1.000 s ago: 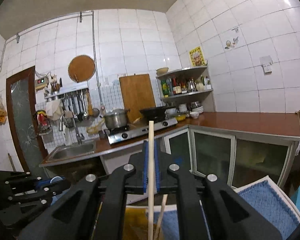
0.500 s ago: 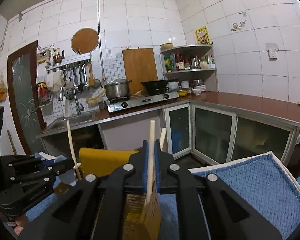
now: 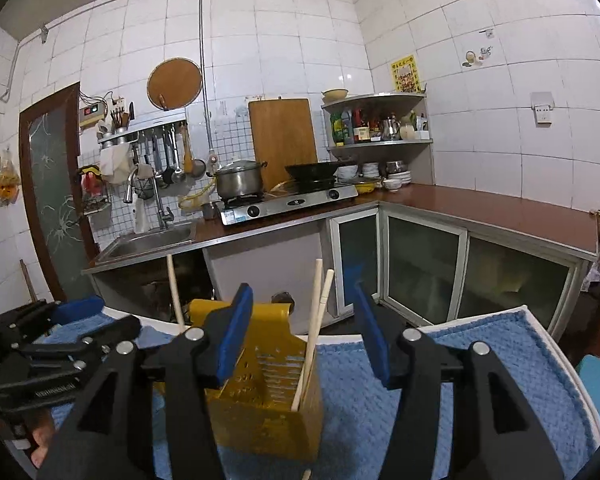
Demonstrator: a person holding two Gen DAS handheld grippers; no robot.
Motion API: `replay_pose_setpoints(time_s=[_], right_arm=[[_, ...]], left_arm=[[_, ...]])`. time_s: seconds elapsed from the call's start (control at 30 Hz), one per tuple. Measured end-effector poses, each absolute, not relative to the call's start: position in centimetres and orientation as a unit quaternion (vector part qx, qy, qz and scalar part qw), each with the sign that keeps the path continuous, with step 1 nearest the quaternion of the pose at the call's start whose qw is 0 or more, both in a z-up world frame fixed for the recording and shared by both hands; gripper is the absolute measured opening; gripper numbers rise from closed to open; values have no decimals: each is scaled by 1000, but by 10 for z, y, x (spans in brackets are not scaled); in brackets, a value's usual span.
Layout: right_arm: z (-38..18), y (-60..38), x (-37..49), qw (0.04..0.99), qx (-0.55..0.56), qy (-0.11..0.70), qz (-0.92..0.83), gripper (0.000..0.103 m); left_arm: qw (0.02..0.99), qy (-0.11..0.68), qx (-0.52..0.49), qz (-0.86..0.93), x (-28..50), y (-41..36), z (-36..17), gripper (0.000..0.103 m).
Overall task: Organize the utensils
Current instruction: 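Open both tools and move them back toward the utensils on the towel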
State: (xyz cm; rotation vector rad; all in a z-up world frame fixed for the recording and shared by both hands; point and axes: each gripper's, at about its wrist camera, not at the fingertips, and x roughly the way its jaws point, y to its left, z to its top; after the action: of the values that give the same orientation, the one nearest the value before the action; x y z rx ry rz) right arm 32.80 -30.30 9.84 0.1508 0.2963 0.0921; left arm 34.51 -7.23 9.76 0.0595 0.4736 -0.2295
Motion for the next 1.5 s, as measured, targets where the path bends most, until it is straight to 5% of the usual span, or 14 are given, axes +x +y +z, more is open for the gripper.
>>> replay_pose_setpoints(time_s=[0.17, 0.9, 1.5], right_arm=[[100, -306, 303, 984, 72, 161, 31, 53], [-43, -293, 252, 933, 61, 354, -19, 56], [-67, -277, 249, 910, 40, 412, -13, 47]], left_arm=[[968, 231, 12, -96, 320, -58, 103, 94], [927, 363, 6, -97, 267, -67, -18, 95], [889, 443, 12, -115, 262, -76, -66, 58]])
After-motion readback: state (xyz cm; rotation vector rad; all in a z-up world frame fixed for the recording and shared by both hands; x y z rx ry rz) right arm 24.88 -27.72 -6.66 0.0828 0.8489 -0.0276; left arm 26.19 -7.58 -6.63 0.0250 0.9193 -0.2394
